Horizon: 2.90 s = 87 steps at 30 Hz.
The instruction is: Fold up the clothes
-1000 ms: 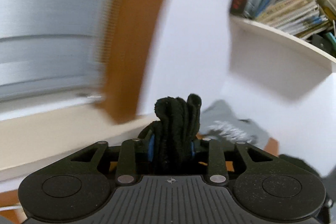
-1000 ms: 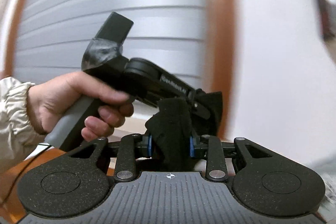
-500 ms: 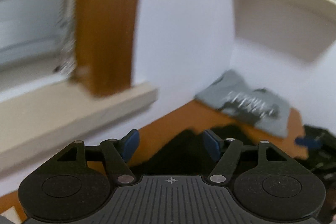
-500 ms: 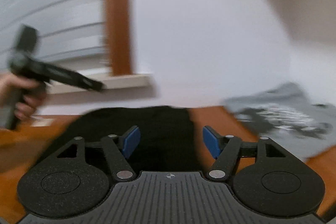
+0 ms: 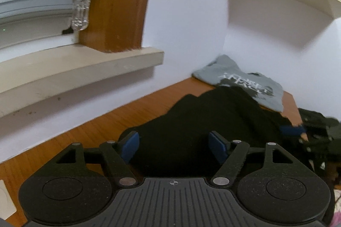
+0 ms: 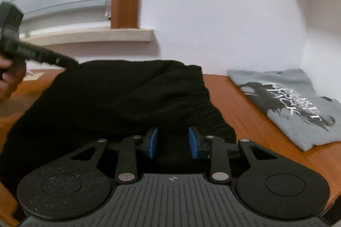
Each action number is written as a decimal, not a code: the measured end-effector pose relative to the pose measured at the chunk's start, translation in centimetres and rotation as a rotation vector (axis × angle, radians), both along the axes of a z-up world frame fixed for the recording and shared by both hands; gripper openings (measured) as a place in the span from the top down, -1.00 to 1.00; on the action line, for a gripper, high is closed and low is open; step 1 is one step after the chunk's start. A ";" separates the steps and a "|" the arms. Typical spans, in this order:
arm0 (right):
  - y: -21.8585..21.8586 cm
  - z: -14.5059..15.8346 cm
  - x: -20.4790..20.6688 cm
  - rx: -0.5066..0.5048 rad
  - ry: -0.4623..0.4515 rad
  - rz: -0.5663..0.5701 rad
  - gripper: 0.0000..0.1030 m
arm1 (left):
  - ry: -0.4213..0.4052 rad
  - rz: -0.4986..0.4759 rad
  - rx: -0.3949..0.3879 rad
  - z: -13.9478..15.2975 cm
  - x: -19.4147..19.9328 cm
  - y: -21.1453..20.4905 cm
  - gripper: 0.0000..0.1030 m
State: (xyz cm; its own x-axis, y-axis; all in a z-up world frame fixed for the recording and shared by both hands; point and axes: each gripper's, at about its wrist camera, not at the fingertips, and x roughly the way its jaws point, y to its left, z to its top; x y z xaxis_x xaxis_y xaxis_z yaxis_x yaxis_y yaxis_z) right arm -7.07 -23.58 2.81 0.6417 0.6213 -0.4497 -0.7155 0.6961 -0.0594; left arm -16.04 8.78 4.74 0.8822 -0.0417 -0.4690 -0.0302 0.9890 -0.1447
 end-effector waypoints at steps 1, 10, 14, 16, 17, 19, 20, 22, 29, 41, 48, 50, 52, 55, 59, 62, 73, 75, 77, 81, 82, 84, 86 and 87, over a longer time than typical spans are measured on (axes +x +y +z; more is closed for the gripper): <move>0.1 0.3 -0.4 0.008 -0.002 0.002 0.27 | -0.004 -0.011 0.009 -0.2 0.0 -0.2 -0.50; 0.2 -0.8 -2.8 0.005 -0.003 -0.042 -0.08 | -0.157 -0.144 0.103 0.4 -0.6 -2.7 -0.32; 0.0 -1.9 -0.7 0.019 0.054 -0.033 0.03 | -0.064 -0.152 0.191 -0.3 1.5 -4.0 -0.13; 0.9 -2.1 -0.2 -0.018 0.033 -0.017 0.03 | -0.010 -0.133 0.205 -0.8 2.1 -4.1 -0.13; 1.2 -2.2 0.5 -0.020 0.035 -0.006 0.03 | 0.019 -0.122 0.194 -1.1 2.3 -3.8 -0.13; 1.6 -2.3 2.1 -0.013 0.057 0.026 0.03 | 0.061 -0.106 0.185 -1.4 2.5 -3.3 -0.13; 1.9 -2.3 3.1 -0.010 0.070 0.047 0.04 | 0.073 -0.098 0.184 -1.4 2.5 -3.1 -0.13; 2.9 -2.1 4.9 -0.036 0.074 0.085 0.05 | 0.092 -0.087 0.154 -1.4 2.0 -2.5 -0.13; 4.9 -0.1 8.3 -0.046 0.052 0.017 0.08 | 0.055 -0.075 0.035 -0.8 0.6 -0.6 -0.14; -3.1 -0.2 -5.2 0.158 0.132 -0.001 0.15 | 0.018 -0.078 0.088 -1.2 -3.1 2.1 -0.34; -0.6 -1.9 -7.8 0.129 0.177 -0.005 0.29 | 0.020 -0.093 0.071 -1.8 -3.4 3.4 -0.22; -0.4 -2.3 -7.5 0.129 0.186 -0.008 0.28 | 0.021 -0.095 0.067 -1.9 -3.5 3.5 -0.23; -0.4 -2.7 -7.1 0.123 0.195 -0.011 0.28 | 0.020 -0.096 0.066 -2.0 -3.4 3.5 -0.23; -0.9 -2.7 -6.9 0.140 0.219 0.005 0.71 | 0.020 -0.104 0.052 -2.1 -3.4 3.6 -0.20; -2.3 -0.6 -7.6 0.117 0.168 -0.020 0.93 | 0.030 -0.113 0.027 -1.9 -3.4 4.0 0.55; -3.6 1.8 -8.0 0.080 0.114 -0.063 0.94 | 0.043 -0.110 0.028 -1.6 -3.3 4.0 0.73; -4.1 1.8 -7.6 0.137 0.067 -0.133 0.33 | 0.014 -0.071 -0.027 -1.0 -3.6 5.7 0.07; -3.8 1.7 -6.7 0.209 0.091 -0.085 0.25 | 0.018 -0.094 -0.034 -1.1 -3.4 5.2 0.05; -2.7 0.9 -5.8 0.250 0.121 -0.036 0.20 | 0.030 -0.103 -0.026 -1.3 -3.2 4.7 0.05; -1.2 -1.7 -3.1 0.198 0.207 -0.059 0.64 | 0.073 -0.145 -0.036 -1.8 -2.7 4.2 0.45; -1.3 -2.0 -3.1 0.130 0.170 -0.125 0.92 | 0.085 -0.147 -0.031 -1.8 -2.6 4.2 0.50; -2.4 -2.4 -2.8 0.063 0.139 -0.216 0.99 | 0.102 -0.139 -0.021 -1.6 -2.6 4.2 0.56; -4.1 -2.4 -2.2 0.130 0.185 -0.228 0.97 | 0.093 -0.138 -0.028 -1.5 -2.8 4.4 0.55; -4.2 -1.8 -2.5 0.142 0.151 -0.221 0.90 | 0.083 -0.135 -0.034 -1.4 -3.0 4.5 0.50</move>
State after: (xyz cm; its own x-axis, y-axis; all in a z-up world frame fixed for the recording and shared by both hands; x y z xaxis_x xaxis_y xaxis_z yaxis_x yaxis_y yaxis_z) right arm -9.55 -27.82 0.97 0.7006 0.5380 -0.4687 -0.5394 0.8293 0.1456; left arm -18.99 13.32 3.33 0.8257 -0.1742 -0.5366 0.0892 0.9795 -0.1807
